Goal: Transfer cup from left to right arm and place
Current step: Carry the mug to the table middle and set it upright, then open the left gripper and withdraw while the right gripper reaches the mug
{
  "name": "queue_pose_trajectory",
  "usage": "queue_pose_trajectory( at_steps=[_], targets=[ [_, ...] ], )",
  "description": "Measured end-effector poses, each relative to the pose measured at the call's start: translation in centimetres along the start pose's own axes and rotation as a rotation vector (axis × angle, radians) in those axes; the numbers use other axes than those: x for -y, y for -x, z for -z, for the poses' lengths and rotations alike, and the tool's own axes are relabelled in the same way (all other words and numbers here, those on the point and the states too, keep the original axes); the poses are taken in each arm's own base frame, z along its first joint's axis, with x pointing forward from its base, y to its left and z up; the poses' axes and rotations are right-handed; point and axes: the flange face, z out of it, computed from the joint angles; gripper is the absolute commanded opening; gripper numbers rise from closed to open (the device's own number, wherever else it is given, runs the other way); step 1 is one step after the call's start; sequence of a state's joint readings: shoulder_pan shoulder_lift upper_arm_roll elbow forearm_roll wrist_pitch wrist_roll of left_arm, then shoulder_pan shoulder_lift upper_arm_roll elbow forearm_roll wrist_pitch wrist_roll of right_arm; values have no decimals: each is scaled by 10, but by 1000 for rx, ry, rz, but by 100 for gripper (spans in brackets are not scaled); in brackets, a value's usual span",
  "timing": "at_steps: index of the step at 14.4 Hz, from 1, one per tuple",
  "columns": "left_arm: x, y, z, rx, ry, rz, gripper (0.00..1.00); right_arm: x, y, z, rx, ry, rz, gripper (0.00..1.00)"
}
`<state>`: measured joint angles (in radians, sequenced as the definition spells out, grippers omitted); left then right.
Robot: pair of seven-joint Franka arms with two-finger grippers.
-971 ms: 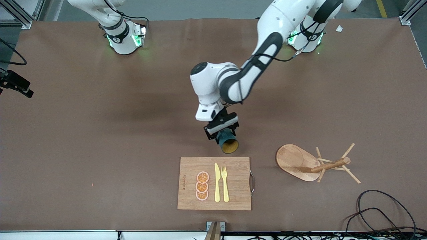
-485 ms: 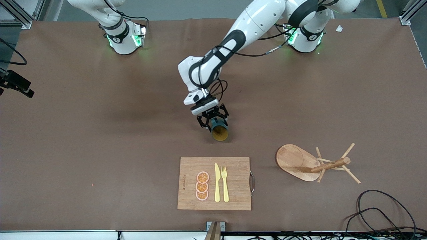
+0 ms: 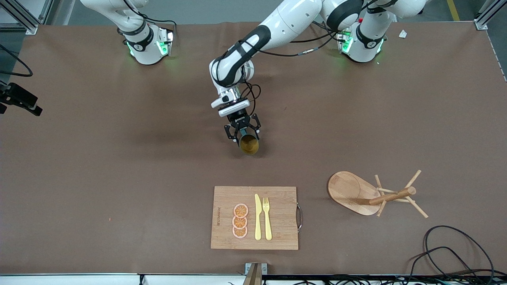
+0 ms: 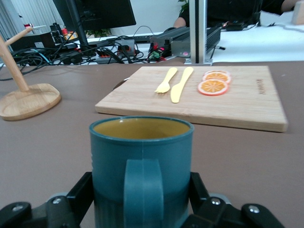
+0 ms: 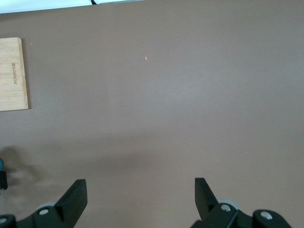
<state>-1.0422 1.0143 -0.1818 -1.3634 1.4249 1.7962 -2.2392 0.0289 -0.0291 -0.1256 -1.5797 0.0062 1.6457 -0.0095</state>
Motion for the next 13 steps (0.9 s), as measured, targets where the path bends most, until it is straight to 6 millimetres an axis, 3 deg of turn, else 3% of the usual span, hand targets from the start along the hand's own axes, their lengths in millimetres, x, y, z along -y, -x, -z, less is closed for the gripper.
queue_pose_trajectory(
  at_steps=[3, 8, 11, 13],
  targets=[
    [-2, 18, 19, -26, 38, 96, 100, 0, 2, -1, 14, 0, 2, 100],
    [5, 68, 32, -22, 68, 109, 100, -1, 6, -5, 53, -2, 73, 100],
    [-1, 66, 65, 33, 54, 138, 100, -1, 7, -6, 67, -3, 81, 100],
    [-5, 51, 91, 94, 26, 158, 100, -1, 8, -7, 76, -3, 81, 100]
  ],
)
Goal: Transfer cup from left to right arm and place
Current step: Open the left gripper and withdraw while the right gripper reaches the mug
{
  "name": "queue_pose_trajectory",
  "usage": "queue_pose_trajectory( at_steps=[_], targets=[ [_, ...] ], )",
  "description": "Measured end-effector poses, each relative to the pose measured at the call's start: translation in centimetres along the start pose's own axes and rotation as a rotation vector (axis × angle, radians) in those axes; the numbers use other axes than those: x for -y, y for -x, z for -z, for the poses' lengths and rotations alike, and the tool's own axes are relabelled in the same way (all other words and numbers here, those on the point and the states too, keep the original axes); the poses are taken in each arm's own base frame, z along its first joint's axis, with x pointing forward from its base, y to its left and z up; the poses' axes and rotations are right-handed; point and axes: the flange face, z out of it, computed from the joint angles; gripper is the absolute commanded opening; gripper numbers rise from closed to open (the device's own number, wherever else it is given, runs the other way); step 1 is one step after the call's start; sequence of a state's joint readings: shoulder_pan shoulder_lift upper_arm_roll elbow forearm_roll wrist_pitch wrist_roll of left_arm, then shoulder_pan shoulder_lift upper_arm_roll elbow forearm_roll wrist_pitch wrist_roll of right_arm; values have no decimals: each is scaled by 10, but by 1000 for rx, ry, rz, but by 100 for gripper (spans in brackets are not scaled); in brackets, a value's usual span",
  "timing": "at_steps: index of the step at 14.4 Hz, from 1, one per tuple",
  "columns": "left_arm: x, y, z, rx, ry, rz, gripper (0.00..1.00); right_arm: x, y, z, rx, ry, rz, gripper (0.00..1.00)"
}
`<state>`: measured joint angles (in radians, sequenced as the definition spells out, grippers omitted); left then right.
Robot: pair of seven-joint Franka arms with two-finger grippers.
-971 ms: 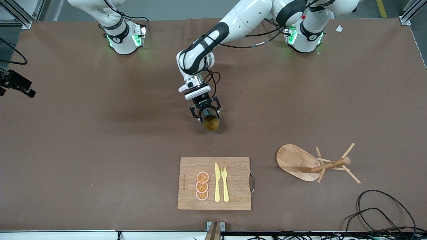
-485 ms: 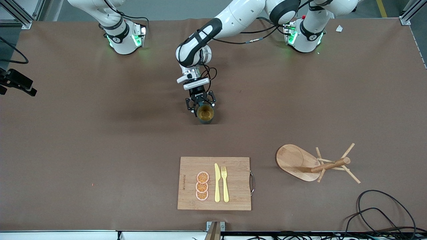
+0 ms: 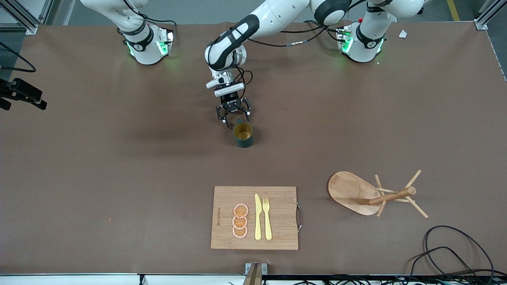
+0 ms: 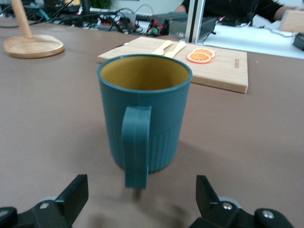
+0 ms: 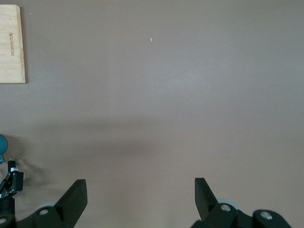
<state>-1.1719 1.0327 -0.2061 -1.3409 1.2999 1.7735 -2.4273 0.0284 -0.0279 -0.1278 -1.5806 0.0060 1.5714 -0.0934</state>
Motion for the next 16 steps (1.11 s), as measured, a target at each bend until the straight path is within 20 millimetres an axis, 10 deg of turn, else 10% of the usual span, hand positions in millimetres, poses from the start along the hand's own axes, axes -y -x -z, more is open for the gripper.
queue_pose_trajectory(
  at_steps=[5, 9, 12, 16],
  targets=[
    [-18, -86, 70, 177, -130, 55, 100, -1, 1, -1, 12, -1, -18, 100],
    [-30, -243, 105, 323, -132, 35, 100, 0, 2, -2, 19, -1, -55, 100],
    [-5, -400, 66, 465, -161, 82, 100, -1, 3, -4, 31, -2, -59, 100],
    [77, -565, -25, 672, -171, 97, 100, 1, 1, -9, 42, -2, -59, 100]
  ],
)
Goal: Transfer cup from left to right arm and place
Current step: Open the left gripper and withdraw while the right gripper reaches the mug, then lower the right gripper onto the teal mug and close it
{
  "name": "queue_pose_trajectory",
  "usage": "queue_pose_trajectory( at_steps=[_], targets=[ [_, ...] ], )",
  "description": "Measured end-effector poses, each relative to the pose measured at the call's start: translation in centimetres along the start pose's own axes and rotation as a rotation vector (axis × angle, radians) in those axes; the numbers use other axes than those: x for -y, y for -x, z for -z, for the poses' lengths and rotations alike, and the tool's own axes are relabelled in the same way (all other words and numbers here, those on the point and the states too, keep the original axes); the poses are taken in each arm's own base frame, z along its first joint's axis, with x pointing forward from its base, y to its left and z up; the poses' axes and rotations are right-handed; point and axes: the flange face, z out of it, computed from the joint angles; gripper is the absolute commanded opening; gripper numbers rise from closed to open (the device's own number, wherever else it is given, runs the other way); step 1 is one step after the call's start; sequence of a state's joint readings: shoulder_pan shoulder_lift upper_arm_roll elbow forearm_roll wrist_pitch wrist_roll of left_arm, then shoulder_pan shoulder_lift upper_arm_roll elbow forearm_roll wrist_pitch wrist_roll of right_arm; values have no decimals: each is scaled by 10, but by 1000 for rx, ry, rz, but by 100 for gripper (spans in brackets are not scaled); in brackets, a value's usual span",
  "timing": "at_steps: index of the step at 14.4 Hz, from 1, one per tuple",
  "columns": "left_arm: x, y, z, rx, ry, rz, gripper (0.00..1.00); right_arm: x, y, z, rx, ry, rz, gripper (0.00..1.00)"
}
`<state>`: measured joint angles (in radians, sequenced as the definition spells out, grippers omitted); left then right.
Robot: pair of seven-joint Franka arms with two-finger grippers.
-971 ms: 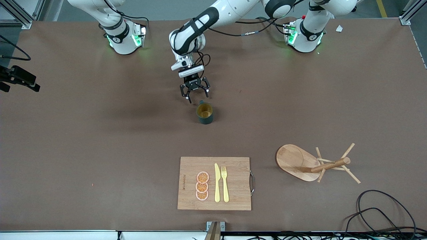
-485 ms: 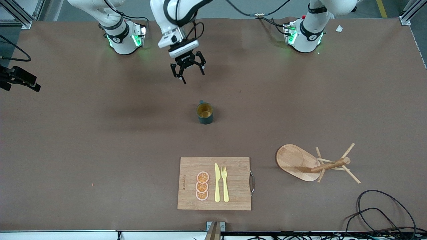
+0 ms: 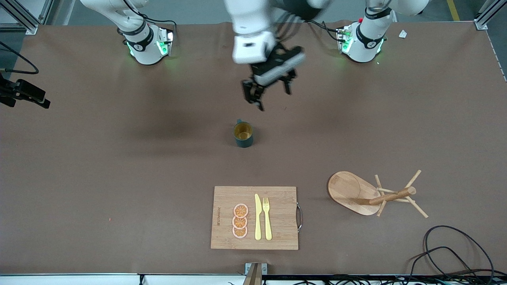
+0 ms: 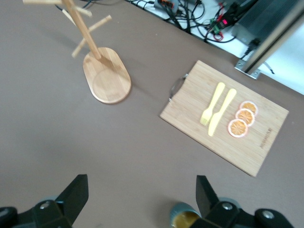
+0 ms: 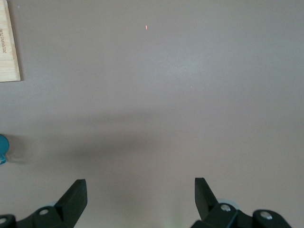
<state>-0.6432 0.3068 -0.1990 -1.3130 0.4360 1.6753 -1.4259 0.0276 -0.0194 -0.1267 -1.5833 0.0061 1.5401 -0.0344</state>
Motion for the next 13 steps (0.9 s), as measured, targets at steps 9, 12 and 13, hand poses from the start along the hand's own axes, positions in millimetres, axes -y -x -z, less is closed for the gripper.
queue_pose_trajectory(
  at_steps=[9, 12, 13],
  targets=[
    [169, -242, -77, 293, -41, -184, 100, 115, -39, -70, 45, -68, -75, 100],
    [170, -240, -74, 301, -27, -304, 100, 218, -34, -95, 29, -61, -200, 100],
    [172, -241, -72, 302, -25, -327, 100, 256, -29, -106, 20, -62, -238, 100]
  ],
)
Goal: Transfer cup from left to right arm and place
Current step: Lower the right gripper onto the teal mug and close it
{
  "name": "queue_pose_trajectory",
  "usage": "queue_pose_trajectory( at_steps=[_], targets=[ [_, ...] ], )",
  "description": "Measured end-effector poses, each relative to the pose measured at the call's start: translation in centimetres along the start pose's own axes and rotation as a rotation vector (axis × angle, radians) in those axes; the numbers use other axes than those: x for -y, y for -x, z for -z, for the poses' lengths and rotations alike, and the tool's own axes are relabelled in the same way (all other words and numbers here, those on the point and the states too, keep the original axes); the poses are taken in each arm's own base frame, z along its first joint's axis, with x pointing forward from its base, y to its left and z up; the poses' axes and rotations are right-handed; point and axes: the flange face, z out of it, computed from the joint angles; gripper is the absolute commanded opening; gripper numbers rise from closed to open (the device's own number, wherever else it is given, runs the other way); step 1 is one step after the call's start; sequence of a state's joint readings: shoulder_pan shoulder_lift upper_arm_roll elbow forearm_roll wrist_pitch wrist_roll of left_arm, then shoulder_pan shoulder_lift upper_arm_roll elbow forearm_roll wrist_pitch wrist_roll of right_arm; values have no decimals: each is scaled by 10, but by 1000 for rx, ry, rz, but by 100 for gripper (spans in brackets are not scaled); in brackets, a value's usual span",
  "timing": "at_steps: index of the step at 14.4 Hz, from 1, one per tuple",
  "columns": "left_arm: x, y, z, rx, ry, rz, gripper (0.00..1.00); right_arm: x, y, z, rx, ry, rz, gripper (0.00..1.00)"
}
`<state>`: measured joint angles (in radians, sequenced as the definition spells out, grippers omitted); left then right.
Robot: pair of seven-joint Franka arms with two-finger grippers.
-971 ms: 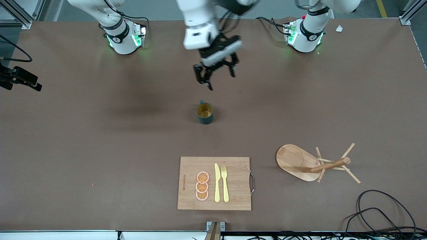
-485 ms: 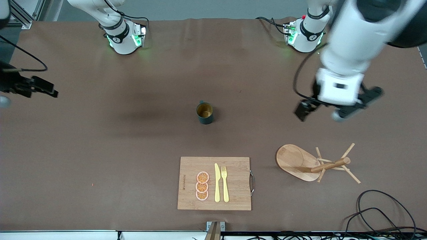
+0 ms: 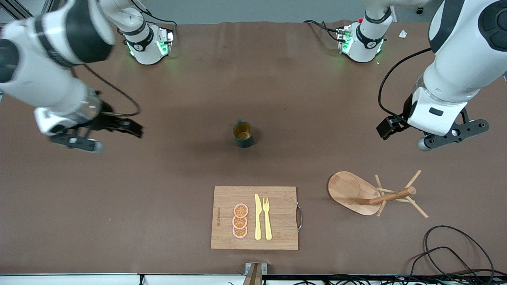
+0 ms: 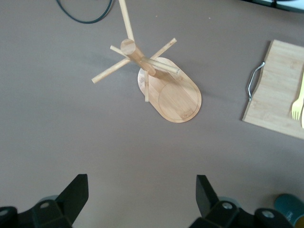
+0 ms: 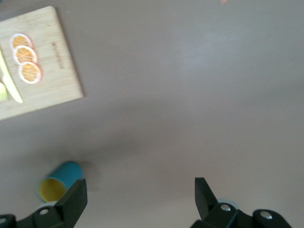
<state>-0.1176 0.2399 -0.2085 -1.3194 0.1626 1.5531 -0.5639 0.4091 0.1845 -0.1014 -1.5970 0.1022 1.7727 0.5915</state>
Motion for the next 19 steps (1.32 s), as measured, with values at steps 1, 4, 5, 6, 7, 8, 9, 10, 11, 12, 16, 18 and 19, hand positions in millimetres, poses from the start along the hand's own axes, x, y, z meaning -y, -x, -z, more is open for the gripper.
queue_pose_trajectory(
  at_steps=[1, 4, 5, 6, 7, 8, 9, 10, 11, 12, 16, 18, 19],
  targets=[
    [4, 0, 2, 3, -3, -14, 100, 36, 16, -16, -14, -7, -43, 100],
    [14, -3, 3, 11, -4, -45, 100, 136, 70, -80, -51, -40, -177, 100],
    [17, -4, 3, 13, -2, -55, 100, 161, 87, -104, -54, -45, -203, 100],
    [20, -5, 2, 16, -1, -72, 100, 182, 104, -132, -48, -49, -229, 100],
    [23, -7, 2, 18, 2, -94, 100, 198, 117, -156, -34, -56, -256, 100],
    [29, -10, 1, 20, 2, -116, 100, 211, 128, -180, -20, -61, -280, 100],
    [37, -14, 0, 22, 3, -135, 100, 221, 138, -201, -9, -54, -299, 100],
    [47, -19, -1, 26, 5, -155, 100, 230, 146, -220, -2, -41, -308, 100],
    [58, -23, -3, 35, 11, -177, 100, 238, 150, -235, 0, -30, -310, 100],
    [68, -27, -5, 45, 14, -196, 100, 244, 152, -247, 1, -21, -311, 100],
    [84, -27, -10, 96, 1, -222, 100, 249, 150, -282, 5, 7, -309, 86],
    [86, -24, -5, 98, 2, -221, 100, 249, 151, -291, 8, 17, -300, 46],
    [87, -20, 2, 90, 4, -220, 100, 249, 152, -293, 9, 20, -277, 33]
  ],
)
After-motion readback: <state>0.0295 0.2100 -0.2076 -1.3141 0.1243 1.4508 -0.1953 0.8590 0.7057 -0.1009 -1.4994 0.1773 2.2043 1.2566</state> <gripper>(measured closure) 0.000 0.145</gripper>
